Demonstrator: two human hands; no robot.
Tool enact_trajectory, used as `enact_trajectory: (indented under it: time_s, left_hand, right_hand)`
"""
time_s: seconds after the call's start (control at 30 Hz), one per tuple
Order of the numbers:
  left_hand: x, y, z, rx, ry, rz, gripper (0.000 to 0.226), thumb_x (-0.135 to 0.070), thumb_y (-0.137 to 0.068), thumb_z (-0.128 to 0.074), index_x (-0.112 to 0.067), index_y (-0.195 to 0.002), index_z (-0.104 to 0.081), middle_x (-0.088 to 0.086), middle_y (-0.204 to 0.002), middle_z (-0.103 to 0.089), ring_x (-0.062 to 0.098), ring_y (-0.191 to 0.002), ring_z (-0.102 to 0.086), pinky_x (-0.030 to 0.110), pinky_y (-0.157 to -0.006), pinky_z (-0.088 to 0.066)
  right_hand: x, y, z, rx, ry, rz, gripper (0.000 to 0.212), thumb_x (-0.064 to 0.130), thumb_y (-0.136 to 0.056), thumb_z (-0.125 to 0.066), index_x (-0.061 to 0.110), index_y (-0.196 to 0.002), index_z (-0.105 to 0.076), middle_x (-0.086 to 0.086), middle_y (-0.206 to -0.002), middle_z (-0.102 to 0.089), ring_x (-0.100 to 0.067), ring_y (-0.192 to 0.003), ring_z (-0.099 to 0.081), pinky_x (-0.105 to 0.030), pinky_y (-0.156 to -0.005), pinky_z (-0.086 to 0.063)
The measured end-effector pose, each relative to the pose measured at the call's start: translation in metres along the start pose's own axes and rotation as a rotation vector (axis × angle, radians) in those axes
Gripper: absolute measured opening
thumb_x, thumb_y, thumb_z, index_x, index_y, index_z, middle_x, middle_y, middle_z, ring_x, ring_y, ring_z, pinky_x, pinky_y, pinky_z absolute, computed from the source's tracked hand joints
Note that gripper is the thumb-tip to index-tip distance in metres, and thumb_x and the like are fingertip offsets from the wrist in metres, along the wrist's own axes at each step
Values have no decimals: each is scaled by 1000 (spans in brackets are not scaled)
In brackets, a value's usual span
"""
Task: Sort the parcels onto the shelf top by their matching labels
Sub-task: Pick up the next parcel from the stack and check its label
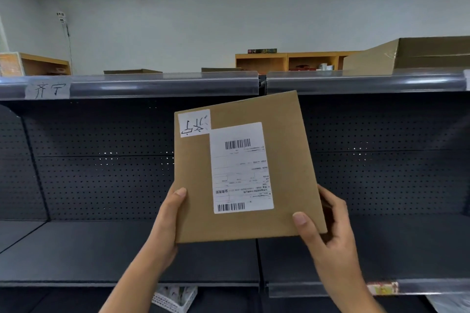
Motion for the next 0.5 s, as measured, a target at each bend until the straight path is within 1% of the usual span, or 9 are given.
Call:
enact_trajectory:
  time_s: [0.07, 0.13, 0.2, 0.27, 0.33, 0.37, 0.4, 0.43, 0.5]
  left_hand:
    - [1, -3, -5, 8, -32, 24, 32, -38, -109, -40, -24, -111, -69, 0, -91, -86, 10, -72, -81, 35, -68, -59]
    - [1, -4, -10, 20, -50, 19, 32, -36, -109, -41, -24, -113, -70, 7, -105, -85, 11, -77, -81, 39, -74, -58]
    - [0, -7, -10, 17, -65, -49, 30, -33, -109, -47, -27, -128, -69, 9, -123, -80, 15, -94, -81, 42, -85, -60]
    - [-1, -9, -12, 19, -112, -155, 45, -30, -105, -56, -37, -150, -57, -7, -140, -72, 12, -116, -74, 41, -98, -57]
    - [-5, -10, -17, 11, -175, -250, 61, -19, -106, -58, -44, -159, -41, -28, -145, -60, -4, -124, -65, 29, -101, -54]
    - [-10, -11, -21, 10, -207, -285, 66, -16, -107, -58, -44, -161, -33, -32, -146, -53, -11, -125, -60, 24, -103, -53]
    - [-15, -14, -24, 5, -249, -321, 70, -19, -107, -59, -42, -164, -27, -31, -151, -46, -14, -130, -55, 22, -107, -50]
    - [-20, -17, -27, -10, -317, -353, 73, -26, -106, -61, -40, -166, -23, -25, -161, -36, -11, -141, -45, 26, -114, -44]
    - [-35, -26, -32, -52, -495, -414, 73, -41, -101, -64, -41, -166, -29, -19, -175, -9, 2, -158, -19, 36, -121, -28]
  right_hand:
    - [-2, 1, -2, -26, -1, -8, 75, 72, -71, -72, 49, -139, -50, 11, -139, -58, 3, -121, -62, -24, -93, -54]
    - [-7, 0, -1, -39, -1, -22, 77, 74, -70, -71, 50, -140, -49, 10, -140, -58, 5, -121, -62, -24, -95, -53]
    - [-13, -1, 1, -64, -21, -36, 72, 74, -70, -73, 58, -136, -50, 11, -140, -61, 2, -122, -63, -24, -95, -52]
    - [-17, 0, 4, -103, -53, -37, 57, 71, -76, -76, 65, -129, -54, 12, -138, -65, -2, -123, -65, -24, -95, -52]
    - [-19, -1, 8, -142, -69, -30, 48, 65, -82, -76, 63, -127, -58, 11, -137, -66, -2, -121, -66, -22, -93, -54]
    - [-19, -3, 11, -156, -71, -22, 46, 60, -84, -75, 59, -127, -60, 11, -137, -65, -1, -119, -66, -19, -91, -55]
    - [-18, -7, 15, -168, -76, -11, 43, 54, -84, -72, 56, -127, -62, 12, -137, -65, 0, -117, -66, -16, -89, -56]
    - [-17, -11, 21, -174, -85, 7, 41, 48, -85, -69, 52, -125, -64, 13, -136, -65, -1, -116, -66, -14, -88, -57]
    - [-14, -24, 33, -147, -107, 65, 37, 38, -85, -69, 46, -122, -71, 14, -132, -66, -5, -115, -68, -13, -86, -59]
Point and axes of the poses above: each hand's wrist, its own y-axis away from the middle knuckle, its own z-axis out of the back of the hand, x = y × z, the point moved 1 cm from there along -y, towards the middle knuckle
